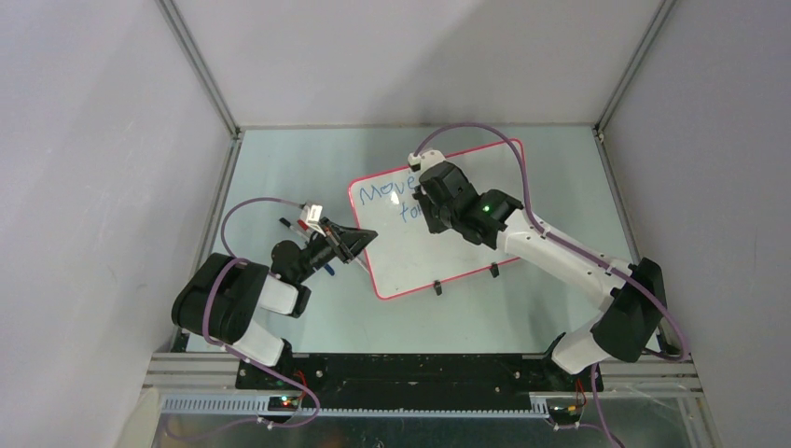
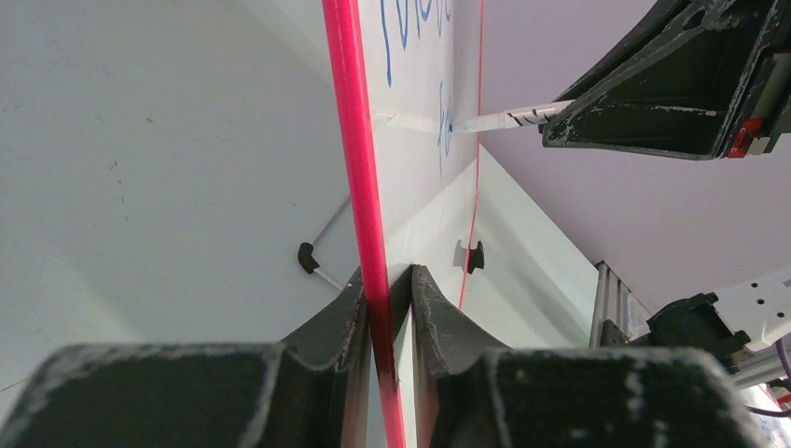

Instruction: Write a sentence on the whiteboard

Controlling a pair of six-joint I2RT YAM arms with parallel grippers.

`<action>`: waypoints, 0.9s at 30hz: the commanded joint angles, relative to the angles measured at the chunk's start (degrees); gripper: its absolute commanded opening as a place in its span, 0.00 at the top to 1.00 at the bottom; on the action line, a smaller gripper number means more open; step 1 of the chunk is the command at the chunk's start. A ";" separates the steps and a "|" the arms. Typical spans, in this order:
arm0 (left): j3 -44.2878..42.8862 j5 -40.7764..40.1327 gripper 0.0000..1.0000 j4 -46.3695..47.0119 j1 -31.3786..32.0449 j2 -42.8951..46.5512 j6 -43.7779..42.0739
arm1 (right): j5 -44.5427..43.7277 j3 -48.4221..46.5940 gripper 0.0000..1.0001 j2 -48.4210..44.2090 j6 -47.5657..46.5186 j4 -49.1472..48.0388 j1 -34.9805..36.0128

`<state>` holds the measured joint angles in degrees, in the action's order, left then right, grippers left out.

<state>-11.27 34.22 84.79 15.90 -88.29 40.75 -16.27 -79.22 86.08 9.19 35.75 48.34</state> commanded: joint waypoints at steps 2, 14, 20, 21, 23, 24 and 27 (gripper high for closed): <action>-1.18 -0.72 0.85 2.13 0.41 0.72 -2.70 | -1.39 -3.48 1.00 0.83 -0.70 -1.52 -0.62; -1.14 -0.72 0.85 2.09 0.43 0.65 -2.70 | -1.94 -3.97 1.00 1.10 -0.83 -1.54 -1.19; -1.17 -0.68 0.85 2.13 0.41 0.59 -2.70 | -3.43 -4.27 1.00 1.36 -0.60 -1.62 -1.33; -1.14 -0.70 0.85 2.13 0.42 0.63 -2.70 | -3.42 -4.27 1.00 1.36 -0.58 -1.75 -1.36; -1.14 -0.66 0.85 2.13 0.43 0.64 -2.70 | -3.62 -4.34 1.00 1.33 -0.61 -1.76 -1.37; -1.18 -0.70 0.85 2.13 0.40 0.61 -2.70 | -3.91 -4.36 1.00 1.23 -0.59 -1.75 -1.38; -1.18 -0.72 0.85 2.18 0.40 0.59 -2.70 | -4.06 -4.36 1.00 1.19 -0.52 -1.59 -1.51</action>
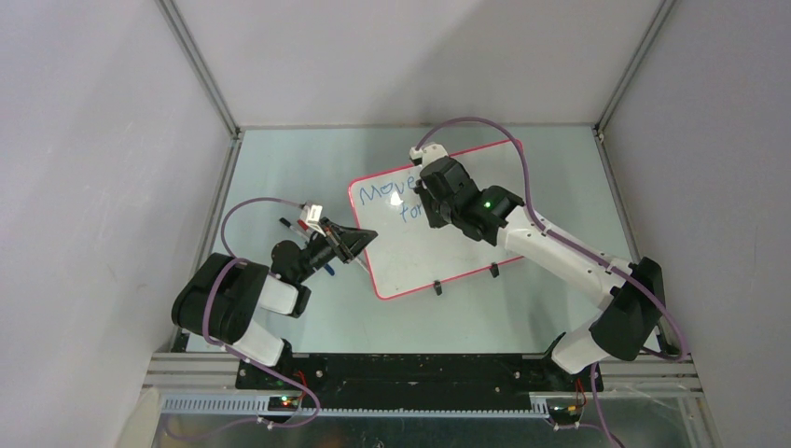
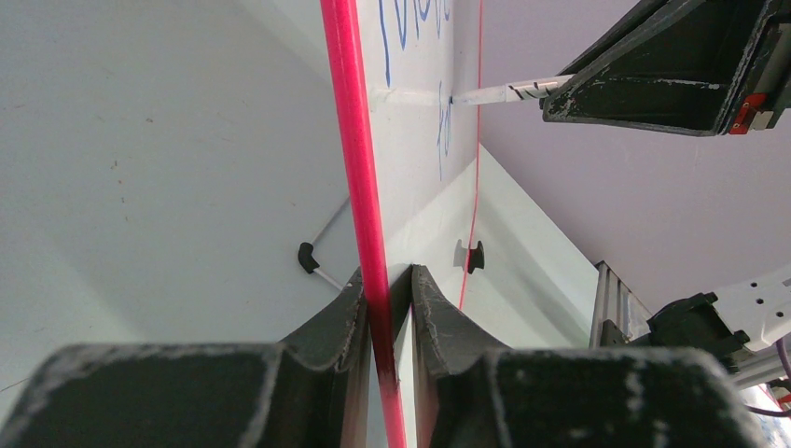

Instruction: Write a sentence on the whiteboard

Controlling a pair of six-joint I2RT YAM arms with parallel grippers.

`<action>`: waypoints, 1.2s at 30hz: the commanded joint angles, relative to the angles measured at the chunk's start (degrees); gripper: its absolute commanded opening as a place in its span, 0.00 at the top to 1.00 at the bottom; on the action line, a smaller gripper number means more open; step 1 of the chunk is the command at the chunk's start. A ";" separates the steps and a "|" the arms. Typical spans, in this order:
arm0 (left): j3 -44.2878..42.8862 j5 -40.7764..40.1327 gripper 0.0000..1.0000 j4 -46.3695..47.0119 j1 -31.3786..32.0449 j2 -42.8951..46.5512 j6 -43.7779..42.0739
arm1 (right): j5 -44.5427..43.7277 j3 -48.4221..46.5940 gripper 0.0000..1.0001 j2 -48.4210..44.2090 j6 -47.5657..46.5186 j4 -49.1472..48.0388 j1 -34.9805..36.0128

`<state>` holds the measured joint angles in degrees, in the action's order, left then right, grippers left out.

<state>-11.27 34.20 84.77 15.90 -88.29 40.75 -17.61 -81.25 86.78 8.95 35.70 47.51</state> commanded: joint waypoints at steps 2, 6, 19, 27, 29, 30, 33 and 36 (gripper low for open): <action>-1.22 -0.71 0.85 2.14 0.39 0.66 -2.70 | -2.78 -2.33 1.00 0.45 -0.23 -1.47 -0.72; -1.24 -0.66 0.85 2.06 0.41 0.60 -2.70 | -2.13 -2.33 1.00 -0.63 -0.03 -1.23 -0.66; -0.96 -0.76 0.85 2.23 0.01 0.63 -2.48 | -0.04 3.99 1.00 -8.94 0.73 -5.61 -1.36; -0.87 -0.89 0.82 2.59 0.00 0.31 -2.34 | -0.60 5.83 1.00 -10.07 1.04 -6.47 -1.46; -0.93 -0.90 0.80 2.59 0.01 0.24 -2.26 | -0.77 5.94 1.00 -10.33 0.91 -6.79 -1.45; -0.94 -0.95 0.79 2.59 -0.04 0.23 -2.26 | -0.76 5.98 1.00 -10.41 0.79 -7.03 -1.45; -0.86 -1.11 0.74 2.60 -0.08 0.27 -2.26 | -0.51 6.20 1.00 -10.74 0.66 -7.78 -1.45; -0.88 -1.15 0.72 2.59 -0.06 0.14 -2.21 | -0.22 6.35 1.00 -10.95 0.43 -8.36 -1.45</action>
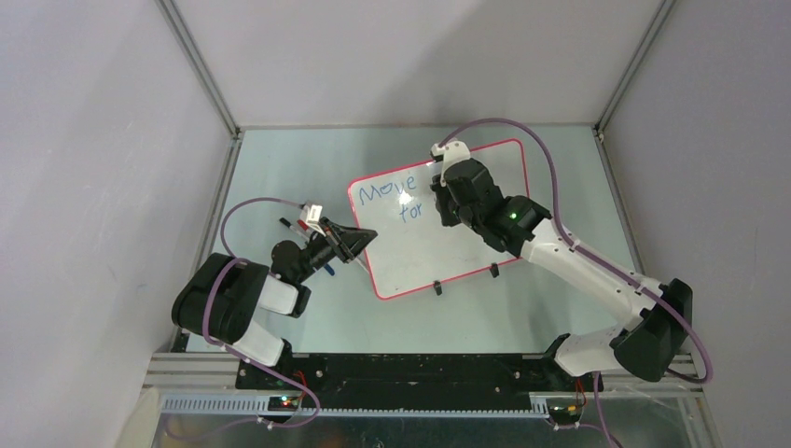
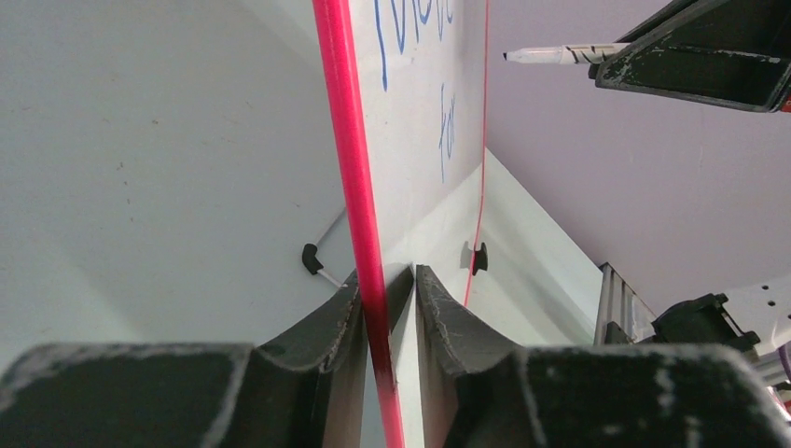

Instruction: Write a sentence on the whiteboard

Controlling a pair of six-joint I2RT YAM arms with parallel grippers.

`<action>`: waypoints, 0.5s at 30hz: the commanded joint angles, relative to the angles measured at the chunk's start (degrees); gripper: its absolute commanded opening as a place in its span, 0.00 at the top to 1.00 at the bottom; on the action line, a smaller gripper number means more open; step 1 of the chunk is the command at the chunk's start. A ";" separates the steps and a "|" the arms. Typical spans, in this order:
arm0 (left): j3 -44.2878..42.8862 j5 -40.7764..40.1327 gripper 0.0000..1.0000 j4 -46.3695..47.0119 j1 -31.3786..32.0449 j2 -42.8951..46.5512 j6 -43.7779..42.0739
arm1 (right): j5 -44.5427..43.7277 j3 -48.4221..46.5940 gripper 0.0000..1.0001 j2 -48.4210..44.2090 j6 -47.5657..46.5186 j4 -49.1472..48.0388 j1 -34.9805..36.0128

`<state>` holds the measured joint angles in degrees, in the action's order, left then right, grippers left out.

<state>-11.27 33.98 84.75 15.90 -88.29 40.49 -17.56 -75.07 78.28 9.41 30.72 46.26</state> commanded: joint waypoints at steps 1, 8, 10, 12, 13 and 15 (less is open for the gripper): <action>-0.98 -0.82 0.72 2.66 -0.03 0.14 -1.92 | -0.25 0.11 1.00 -2.48 -0.14 -3.47 -0.21; -1.85 -0.13 0.75 2.56 -0.02 -1.06 -1.23 | -0.22 0.12 1.00 -2.48 -0.22 -3.39 -0.22; -1.77 -0.25 0.80 2.49 -0.09 -0.97 -1.21 | -0.28 0.10 1.00 -2.51 -0.33 -3.30 -0.21; -1.72 -0.24 0.85 2.27 -0.30 -0.78 -1.12 | -0.24 0.15 1.00 -2.57 -0.35 -3.25 -0.21; -1.78 -0.08 0.86 2.18 -0.41 -0.81 -1.07 | -0.26 0.12 1.00 -2.55 -0.25 -3.16 -0.21; -2.06 0.34 0.90 2.06 -0.90 -1.11 -0.59 | -0.23 0.13 1.00 -2.56 -0.32 -3.13 -0.21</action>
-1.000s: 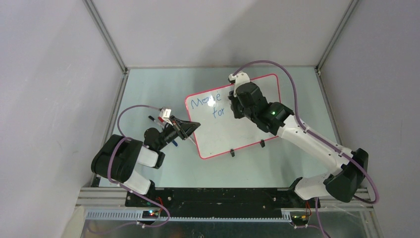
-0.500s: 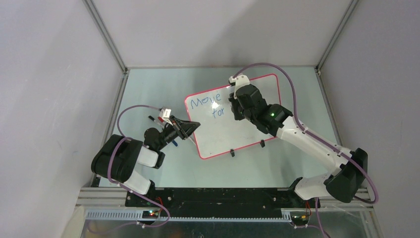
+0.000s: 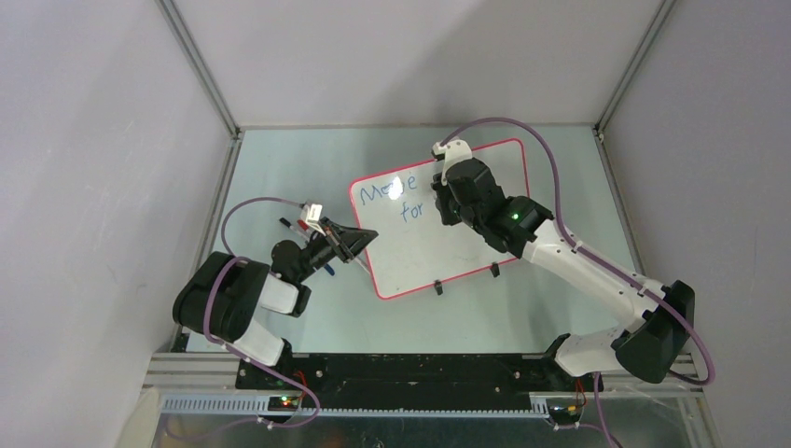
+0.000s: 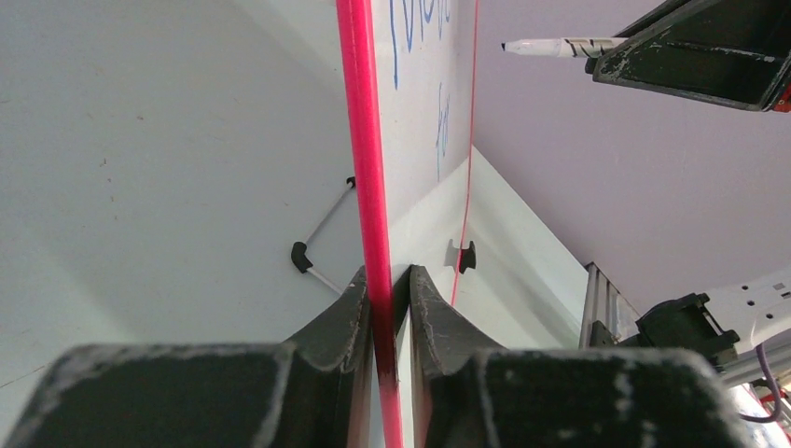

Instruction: Write a sentence on the whiteboard

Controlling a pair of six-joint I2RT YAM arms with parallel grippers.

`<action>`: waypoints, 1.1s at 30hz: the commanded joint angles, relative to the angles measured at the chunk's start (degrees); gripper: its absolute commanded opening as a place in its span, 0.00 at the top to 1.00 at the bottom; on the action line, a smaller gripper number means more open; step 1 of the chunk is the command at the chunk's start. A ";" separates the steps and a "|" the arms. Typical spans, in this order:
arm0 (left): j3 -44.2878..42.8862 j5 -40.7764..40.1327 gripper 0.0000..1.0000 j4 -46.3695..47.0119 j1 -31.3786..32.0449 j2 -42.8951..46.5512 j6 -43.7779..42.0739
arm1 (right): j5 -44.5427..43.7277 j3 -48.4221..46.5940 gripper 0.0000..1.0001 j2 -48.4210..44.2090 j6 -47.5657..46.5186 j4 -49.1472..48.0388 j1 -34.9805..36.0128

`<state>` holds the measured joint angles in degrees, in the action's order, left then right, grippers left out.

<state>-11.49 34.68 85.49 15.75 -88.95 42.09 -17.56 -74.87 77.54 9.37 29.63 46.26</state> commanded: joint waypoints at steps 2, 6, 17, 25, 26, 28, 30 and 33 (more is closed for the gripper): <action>-1.87 0.10 0.93 1.82 -1.47 -0.89 -1.45 | -0.25 -0.02 1.00 -1.77 -0.28 -2.07 -0.25; -1.79 0.35 0.95 2.13 -2.49 -1.10 -0.79 | 0.20 -0.06 1.00 -0.97 -0.19 -2.14 -0.46; -2.01 0.40 0.96 2.13 -2.47 -1.42 -0.51 | 2.01 -0.02 1.00 1.70 -0.42 -1.83 -0.22; -1.97 0.32 0.97 2.13 -2.44 -1.36 -0.51 | 1.86 -0.07 1.00 3.40 -0.39 -1.04 -0.12; -2.03 0.33 0.97 2.13 -2.47 -1.37 -0.51 | 1.66 -0.05 1.00 3.58 -0.36 -1.01 -0.12; -2.00 0.33 0.97 2.18 -2.48 -1.35 -0.51 | 1.53 -0.02 1.00 3.88 -0.35 -1.02 -0.13; -2.03 0.29 0.97 2.14 -2.47 -1.40 -0.51 | 1.33 -0.06 1.00 4.01 -0.37 -1.01 -0.12; -1.99 0.36 0.97 2.19 -2.49 -1.38 -0.51 | 1.11 -0.09 1.00 4.32 -0.35 -0.98 -0.12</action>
<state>-12.12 36.67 85.54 14.17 -90.00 44.14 -15.62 -74.85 81.45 9.37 29.65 46.00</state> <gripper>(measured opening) 0.179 0.158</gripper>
